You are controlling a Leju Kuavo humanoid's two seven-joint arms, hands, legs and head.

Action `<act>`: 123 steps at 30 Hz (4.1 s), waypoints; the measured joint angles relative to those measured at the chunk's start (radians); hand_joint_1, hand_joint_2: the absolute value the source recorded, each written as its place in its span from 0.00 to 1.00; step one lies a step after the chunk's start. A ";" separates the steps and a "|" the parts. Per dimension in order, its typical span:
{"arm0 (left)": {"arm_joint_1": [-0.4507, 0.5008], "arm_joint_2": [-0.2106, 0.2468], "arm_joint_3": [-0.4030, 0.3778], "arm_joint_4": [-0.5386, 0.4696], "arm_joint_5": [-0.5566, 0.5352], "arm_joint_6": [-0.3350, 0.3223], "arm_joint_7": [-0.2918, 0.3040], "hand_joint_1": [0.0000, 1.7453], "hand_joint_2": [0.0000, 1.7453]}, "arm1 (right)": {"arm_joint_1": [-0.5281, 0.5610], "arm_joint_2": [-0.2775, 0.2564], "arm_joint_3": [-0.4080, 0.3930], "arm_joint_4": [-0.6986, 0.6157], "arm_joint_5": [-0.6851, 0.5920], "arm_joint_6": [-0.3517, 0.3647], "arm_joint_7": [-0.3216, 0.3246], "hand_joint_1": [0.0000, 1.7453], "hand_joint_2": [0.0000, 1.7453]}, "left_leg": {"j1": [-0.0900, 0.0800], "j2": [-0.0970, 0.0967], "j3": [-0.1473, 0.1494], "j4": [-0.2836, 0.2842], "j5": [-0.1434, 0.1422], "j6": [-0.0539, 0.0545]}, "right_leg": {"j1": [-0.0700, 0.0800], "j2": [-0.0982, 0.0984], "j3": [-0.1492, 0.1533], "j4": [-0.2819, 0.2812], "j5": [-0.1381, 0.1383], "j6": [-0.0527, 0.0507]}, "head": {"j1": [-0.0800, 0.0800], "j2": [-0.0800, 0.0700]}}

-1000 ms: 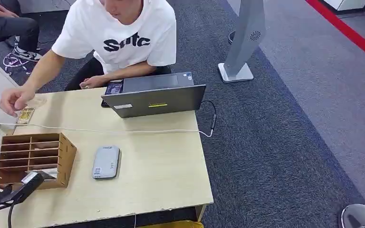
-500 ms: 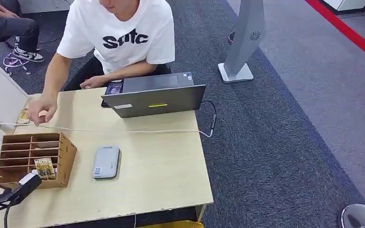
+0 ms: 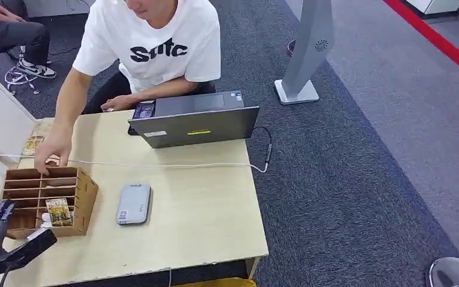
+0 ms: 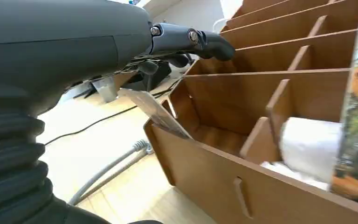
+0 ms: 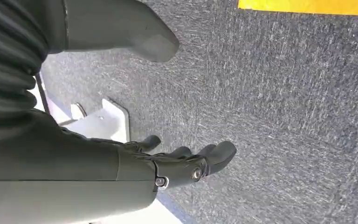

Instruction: Pass the card to the sensor for recognition and then transmit it.

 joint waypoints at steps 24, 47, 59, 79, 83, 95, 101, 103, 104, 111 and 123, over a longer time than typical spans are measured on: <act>0.011 0.031 -0.045 -0.061 -0.024 0.044 0.041 0.00 1.00 | 0.000 0.000 -0.029 -0.003 0.027 0.005 0.000 0.00 1.00 | 0.000 0.000 0.000 0.000 0.000 0.000 | 0.000 0.000 0.000 0.000 0.000 0.000 | 0.000 0.000; 0.026 0.109 -0.048 -0.116 -0.019 -0.008 0.074 0.00 1.00 | 0.000 0.000 -0.067 -0.003 0.047 0.012 -0.002 0.00 1.00 | 0.000 0.001 0.000 0.000 0.000 0.000 | 0.000 0.000 0.000 0.000 0.000 0.000 | 0.000 0.000; 0.044 0.125 -0.048 -0.127 -0.006 -0.034 0.074 0.03 1.00 | 0.000 0.000 -0.084 -0.003 0.055 0.016 -0.003 0.00 1.00 | 0.000 0.000 0.000 0.000 0.000 0.000 | 0.000 0.000 0.000 0.000 0.000 0.000 | 0.000 0.000; 0.035 0.113 -0.068 -0.125 -0.029 -0.005 0.057 0.31 1.00 | -0.002 0.000 -0.109 -0.005 0.076 0.028 -0.020 0.00 1.00 | 0.000 0.000 0.000 0.000 0.000 0.000 | 0.000 0.000 0.000 0.000 0.000 0.000 | 0.000 0.000; 0.029 0.098 -0.076 -0.119 -0.033 0.000 0.058 0.30 1.00 | -0.002 0.000 -0.111 -0.006 0.082 0.028 -0.020 0.00 1.00 | 0.000 0.001 0.000 0.000 0.000 0.000 | 0.000 0.001 -0.001 0.000 0.000 0.000 | 0.000 0.000; 0.019 0.086 -0.087 -0.094 -0.045 0.006 0.058 0.89 1.00 | -0.003 0.000 -0.124 -0.009 0.087 0.028 -0.019 0.00 1.00 | 0.000 0.001 0.000 0.000 0.000 0.000 | 0.000 0.001 -0.001 0.000 0.000 0.000 | 0.000 0.000; 0.016 0.090 -0.090 -0.089 -0.042 0.012 0.057 0.94 1.00 | -0.003 0.000 -0.127 -0.010 0.087 0.029 -0.019 0.00 1.00 | 0.000 0.001 0.000 0.000 0.000 0.000 | 0.000 0.001 -0.001 0.000 0.000 0.000 | 0.000 0.000; 0.016 0.094 -0.090 -0.089 -0.040 0.012 0.057 0.94 1.00 | -0.003 0.000 -0.128 -0.010 0.087 0.029 -0.019 0.00 1.00 | 0.000 0.001 0.000 0.000 0.000 0.000 | 0.000 0.001 -0.001 0.000 0.000 0.000 | 0.000 0.000; 0.016 0.097 -0.090 -0.089 -0.039 0.012 0.057 0.94 1.00 | -0.003 0.000 -0.128 -0.010 0.087 0.029 -0.019 0.00 1.00 | 0.000 0.001 0.000 0.000 0.000 0.000 | 0.000 0.001 -0.001 0.000 0.000 0.000 | 0.000 0.000; 0.017 0.110 -0.090 -0.090 -0.040 0.009 0.062 1.00 1.00 | -0.003 0.000 -0.134 -0.010 0.090 0.031 -0.019 0.00 1.00 | 0.000 0.001 0.000 0.000 0.000 0.000 | 0.000 0.002 -0.001 0.000 0.000 0.000 | 0.000 0.000; -0.034 0.098 -0.090 -0.093 -0.085 0.081 0.111 1.00 1.00 | -0.002 0.002 -0.159 -0.010 0.101 0.031 -0.021 0.00 1.00 | 0.000 0.001 0.000 0.000 0.000 0.000 | 0.000 0.002 -0.001 0.000 0.001 -0.001 | 0.000 0.000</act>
